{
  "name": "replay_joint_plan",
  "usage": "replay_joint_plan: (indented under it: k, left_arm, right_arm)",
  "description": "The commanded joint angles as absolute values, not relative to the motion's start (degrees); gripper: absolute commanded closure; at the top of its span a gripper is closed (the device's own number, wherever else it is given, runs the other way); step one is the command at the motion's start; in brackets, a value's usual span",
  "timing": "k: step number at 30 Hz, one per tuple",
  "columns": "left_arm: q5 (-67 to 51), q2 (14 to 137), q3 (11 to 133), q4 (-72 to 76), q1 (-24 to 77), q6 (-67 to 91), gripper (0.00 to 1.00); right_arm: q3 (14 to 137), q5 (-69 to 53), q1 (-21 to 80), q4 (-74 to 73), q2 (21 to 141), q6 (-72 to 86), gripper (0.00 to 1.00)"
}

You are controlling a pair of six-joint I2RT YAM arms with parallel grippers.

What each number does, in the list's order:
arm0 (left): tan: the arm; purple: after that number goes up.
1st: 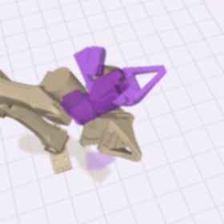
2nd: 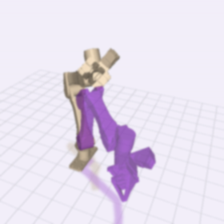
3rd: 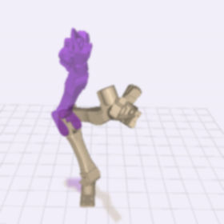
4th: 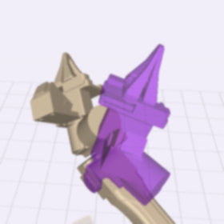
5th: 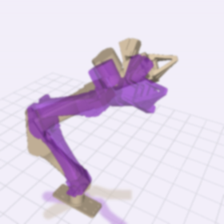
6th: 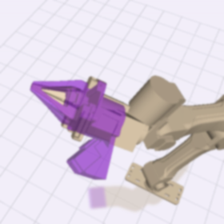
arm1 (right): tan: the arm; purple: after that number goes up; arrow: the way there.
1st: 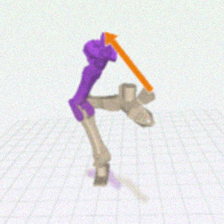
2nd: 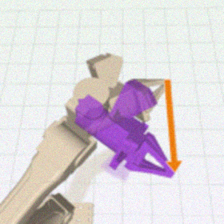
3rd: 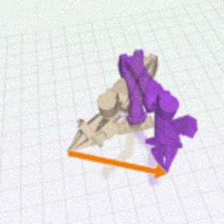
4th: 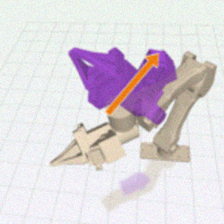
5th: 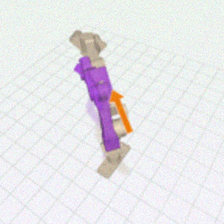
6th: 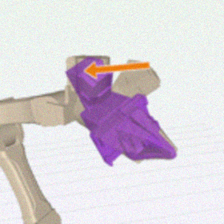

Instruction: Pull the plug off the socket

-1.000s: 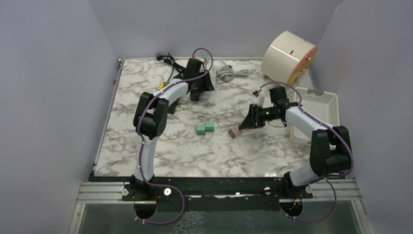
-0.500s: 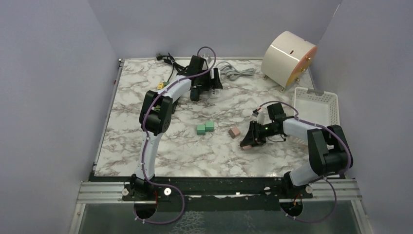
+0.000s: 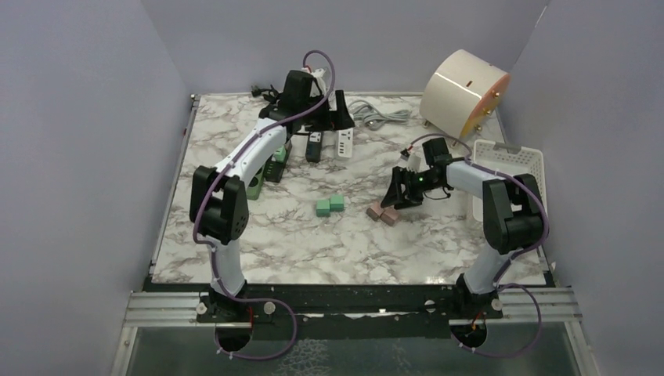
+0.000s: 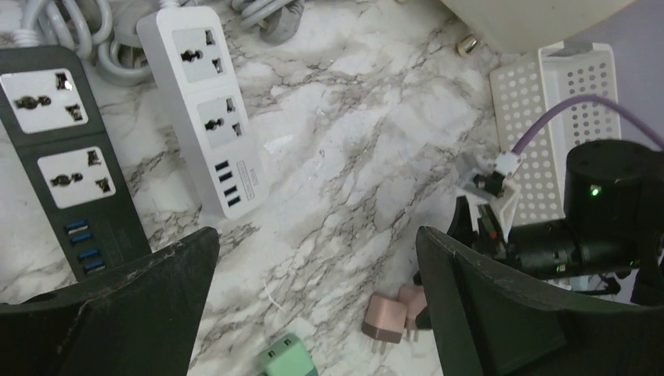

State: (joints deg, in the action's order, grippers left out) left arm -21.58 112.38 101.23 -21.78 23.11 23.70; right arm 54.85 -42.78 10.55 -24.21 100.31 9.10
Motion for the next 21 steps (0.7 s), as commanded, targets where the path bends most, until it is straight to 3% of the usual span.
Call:
replay_joint_plan:
  k: [1, 6, 10, 13, 21]
  left_arm:
    - [-20.1, 107.4, 92.8, -21.8, 23.5, 21.4, 0.01]
    - [-17.4, 101.1, 83.7, -21.8, 23.5, 20.2, 0.01]
    - [-14.5, 94.4, 77.9, -21.8, 23.4, 19.8, 0.01]
    - [-15.1, 90.2, 73.4, -21.7, 22.5, 20.0, 0.01]
    - [-18.4, 80.2, 67.3, -24.9, 14.5, 19.8, 0.01]
  right_arm:
    - [58.9, -35.8, 10.9, -30.4, 99.6, 6.6, 0.32]
    - [56.8, -27.8, 10.9, -30.1, 92.8, 10.3, 0.33]
    - [47.8, -26.4, 10.9, -24.6, 82.7, 17.4, 0.43]
    - [40.4, -27.9, 10.9, -17.9, 76.9, 22.1, 0.44]
    - [38.7, -31.2, 10.8, -9.9, 81.5, 24.9, 0.52]
